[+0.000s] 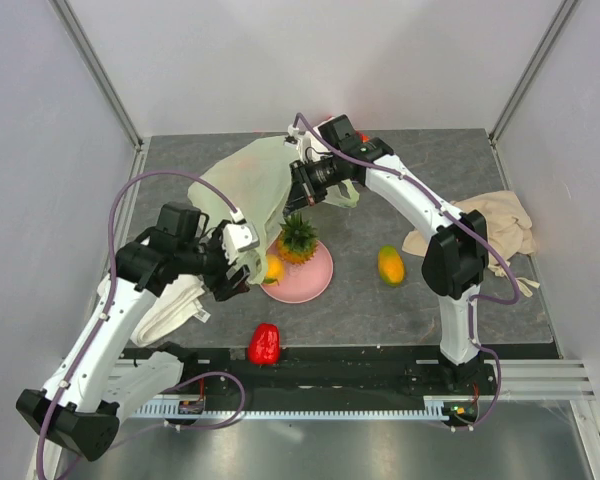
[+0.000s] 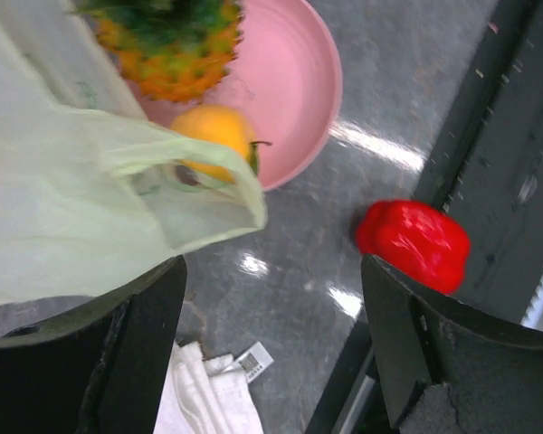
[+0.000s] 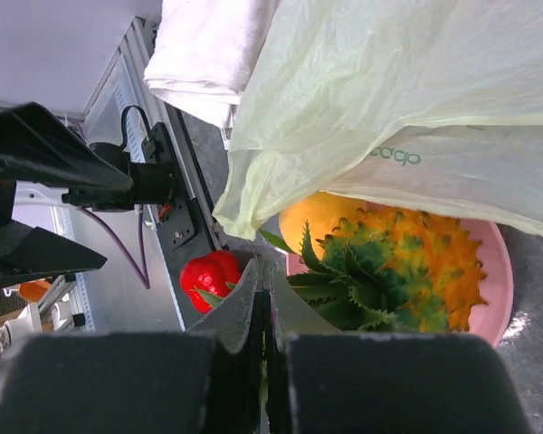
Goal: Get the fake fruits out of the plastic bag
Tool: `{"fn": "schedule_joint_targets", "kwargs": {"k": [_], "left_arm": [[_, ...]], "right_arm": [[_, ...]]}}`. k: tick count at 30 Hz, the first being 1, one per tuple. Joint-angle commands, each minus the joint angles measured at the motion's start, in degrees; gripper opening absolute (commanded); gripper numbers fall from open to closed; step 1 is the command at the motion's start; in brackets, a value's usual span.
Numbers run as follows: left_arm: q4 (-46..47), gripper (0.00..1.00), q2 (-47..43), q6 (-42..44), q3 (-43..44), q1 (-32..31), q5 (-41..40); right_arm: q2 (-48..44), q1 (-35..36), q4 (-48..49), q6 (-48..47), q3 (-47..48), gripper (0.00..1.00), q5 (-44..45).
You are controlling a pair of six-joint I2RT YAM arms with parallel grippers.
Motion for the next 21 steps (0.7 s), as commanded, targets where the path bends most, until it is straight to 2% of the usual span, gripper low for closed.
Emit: {"fn": "schedule_joint_targets", "kwargs": {"k": [1,4,6,7,8,12,14,15,18,19,21], "left_arm": [[-13.60,0.86,1.17,16.65,0.37,0.05,9.51],[-18.01,0.87,2.84,24.21,0.81,-1.61,11.02],[-20.90,0.87,6.61,27.56,1.42,-5.11,8.05],[-21.18,0.89,7.93,27.13,1.60,-6.53,6.90],[-21.27,0.99,10.99,24.17,1.86,-7.93,5.50],[-18.48,0.99,13.57,17.39,1.09,-13.92,7.06],[-16.79,0.99,9.12,19.90,-2.32,-16.19,8.81],[-12.87,0.99,6.91,22.10,-4.18,-16.82,8.91],[-6.53,0.99,-0.48,36.50,-11.13,-17.26,8.74],[-6.33,0.99,-1.28,46.02,-12.01,-17.26,8.91],[-6.67,0.99,-1.46,55.12,-12.81,-17.26,10.75]], "right_arm": [[-1.33,0.62,0.08,0.95,0.22,0.00,-1.85],[-0.54,0.53,-0.01,1.04,-1.02,0.00,-1.58],[-0.18,0.53,0.08,0.69,-0.84,0.00,-1.23],[0.08,0.62,0.08,0.34,-0.75,0.00,-1.15],[0.17,0.62,-0.01,0.16,-0.58,0.00,-0.97],[0.61,0.36,-0.01,-0.63,-0.75,0.00,-0.70],[0.87,-0.08,0.25,-0.63,-1.28,0.00,-0.62],[0.87,-0.17,0.60,-0.46,-1.54,0.00,-0.53],[0.70,-1.22,1.66,0.86,-2.95,0.00,-0.70],[0.61,-1.40,1.92,1.30,-3.21,0.00,-0.79],[0.61,-1.66,2.01,1.74,-3.56,0.00,-0.97]]}}
